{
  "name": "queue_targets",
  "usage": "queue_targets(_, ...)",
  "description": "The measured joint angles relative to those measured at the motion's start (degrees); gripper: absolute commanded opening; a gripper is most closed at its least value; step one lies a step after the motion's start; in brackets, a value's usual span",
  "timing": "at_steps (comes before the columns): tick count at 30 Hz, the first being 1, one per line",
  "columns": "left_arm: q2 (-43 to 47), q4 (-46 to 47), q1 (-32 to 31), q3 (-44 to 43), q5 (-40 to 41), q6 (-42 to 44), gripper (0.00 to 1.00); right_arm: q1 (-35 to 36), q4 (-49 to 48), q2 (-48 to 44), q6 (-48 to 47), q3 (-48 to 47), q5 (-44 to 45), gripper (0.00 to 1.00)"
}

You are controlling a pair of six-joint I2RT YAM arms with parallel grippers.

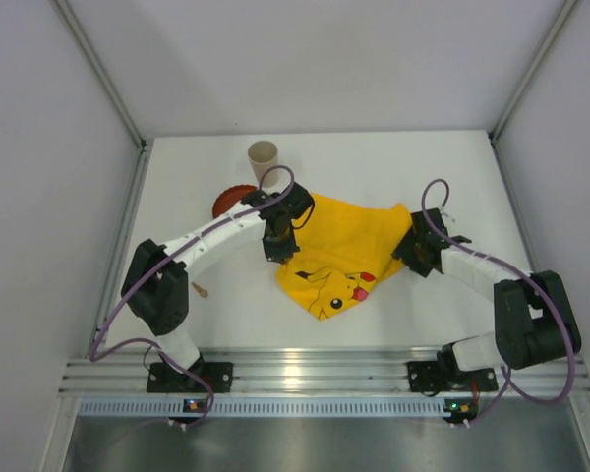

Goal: Set the dinner table for one person

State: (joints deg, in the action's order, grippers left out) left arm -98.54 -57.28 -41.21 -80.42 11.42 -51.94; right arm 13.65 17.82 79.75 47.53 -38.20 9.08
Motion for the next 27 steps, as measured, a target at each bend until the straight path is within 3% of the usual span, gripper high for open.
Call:
queue_targets(3,0.0,-0.1,-0.2,0.0,0.0,0.0,0.00,-0.1,-2.9,1.1,0.0,-0.1,-0.9,0.51)
queue_targets(7,0.0,-0.4,-0.2,0.1,0.2,0.0,0.00,-0.1,-5.9,2.6,0.0,-0.3,-2.0,0.36)
queue_targets(8,0.0,-0.5,-0.2,0.1,0.3,0.0,0.00,-0.1,-6.4,3.1,0.1,-0.3,-2.2,0.31)
queue_targets(10,0.0,-0.8,-0.2,0.1,0.5,0.0,0.00,-0.2,-7.0,3.8,0.0,-0.5,-2.8,0.09)
queue_targets(12,0.0,-1.0,-0.2,0.2,0.6,0.0,0.00,-0.3,-7.2,4.4,0.2,-0.6,-3.3,0.00)
queue_targets(17,0.0,-1.4,-0.2,0.3,1.4,0.0,0.00,-0.3,-6.1,4.5,0.3,-1.0,-3.3,0.00)
queue_targets(21,0.0,-1.8,0.2,0.1,2.0,0.1,0.00,-1.9,1.7,4.3,-2.4,-4.1,-2.9,0.00)
queue_targets(27,1.4,-2.5,4.8,-2.0,1.7,1.0,0.00,-13.1,18.2,6.9,-11.2,-20.3,-2.7,0.00)
